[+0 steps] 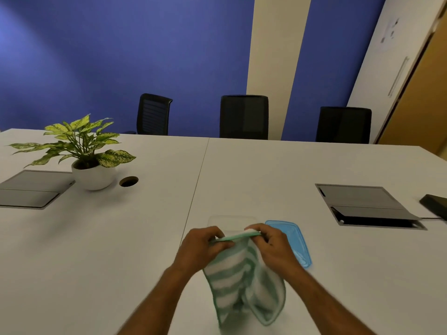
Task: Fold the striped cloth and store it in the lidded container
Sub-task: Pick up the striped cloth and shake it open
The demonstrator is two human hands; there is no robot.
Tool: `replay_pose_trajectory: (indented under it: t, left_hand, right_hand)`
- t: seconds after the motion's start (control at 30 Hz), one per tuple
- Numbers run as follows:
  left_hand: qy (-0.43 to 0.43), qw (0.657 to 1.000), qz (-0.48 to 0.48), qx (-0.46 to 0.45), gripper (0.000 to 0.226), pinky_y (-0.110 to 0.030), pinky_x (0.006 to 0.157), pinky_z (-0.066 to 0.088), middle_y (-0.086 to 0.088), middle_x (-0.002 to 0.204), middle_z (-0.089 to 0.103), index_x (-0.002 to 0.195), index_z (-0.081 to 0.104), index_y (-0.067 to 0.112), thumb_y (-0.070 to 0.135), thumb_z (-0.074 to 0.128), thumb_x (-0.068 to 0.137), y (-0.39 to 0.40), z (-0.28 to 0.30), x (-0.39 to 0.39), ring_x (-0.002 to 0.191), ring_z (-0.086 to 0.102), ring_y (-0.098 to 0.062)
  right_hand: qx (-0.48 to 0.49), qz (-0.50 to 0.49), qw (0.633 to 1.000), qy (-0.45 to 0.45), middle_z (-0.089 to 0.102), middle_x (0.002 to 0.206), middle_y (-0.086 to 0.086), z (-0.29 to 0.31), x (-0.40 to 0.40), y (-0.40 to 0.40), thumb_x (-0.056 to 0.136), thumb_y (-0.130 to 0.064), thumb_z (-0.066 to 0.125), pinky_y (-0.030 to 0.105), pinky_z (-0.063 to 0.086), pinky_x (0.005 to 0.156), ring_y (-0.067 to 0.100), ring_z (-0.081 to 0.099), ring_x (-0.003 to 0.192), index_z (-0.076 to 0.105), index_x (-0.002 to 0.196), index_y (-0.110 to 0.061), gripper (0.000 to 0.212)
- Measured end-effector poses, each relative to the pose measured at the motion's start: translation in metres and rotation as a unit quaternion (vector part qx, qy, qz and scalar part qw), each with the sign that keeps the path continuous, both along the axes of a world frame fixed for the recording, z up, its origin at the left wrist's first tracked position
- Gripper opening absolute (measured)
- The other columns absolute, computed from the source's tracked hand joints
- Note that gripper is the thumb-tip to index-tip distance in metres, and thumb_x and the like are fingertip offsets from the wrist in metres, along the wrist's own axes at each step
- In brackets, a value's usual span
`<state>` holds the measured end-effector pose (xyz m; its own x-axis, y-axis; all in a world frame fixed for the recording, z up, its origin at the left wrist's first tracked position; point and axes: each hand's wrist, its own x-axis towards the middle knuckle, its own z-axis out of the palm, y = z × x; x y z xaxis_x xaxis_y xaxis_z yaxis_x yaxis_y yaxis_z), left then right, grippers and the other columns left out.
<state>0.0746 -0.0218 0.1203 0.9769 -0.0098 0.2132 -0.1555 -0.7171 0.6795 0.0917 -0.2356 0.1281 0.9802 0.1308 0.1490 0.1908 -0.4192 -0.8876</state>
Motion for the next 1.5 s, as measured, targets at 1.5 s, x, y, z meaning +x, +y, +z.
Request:
replay_pose_trajectory:
  t: [1.5]
  left_hand:
    - [-0.064, 0.896, 0.302, -0.318, 0.032, -0.034, 0.064, 0.04, -0.003, 0.072, 0.055, 0.085, 0.062, 0.002, 0.03, 0.053, 0.099, 0.064, 0.07, 0.03, 0.072, 0.049, -0.024]
  right_hand:
    - [-0.018, -0.189, 0.982, 0.004, 0.074, 0.075, 0.014, 0.091, 0.033, -0.179, 0.076, -0.014, 0.079, 0.036, 0.059, 0.066, 0.029, 0.069, 0.069, 0.074, 0.075, -0.011, 0.006]
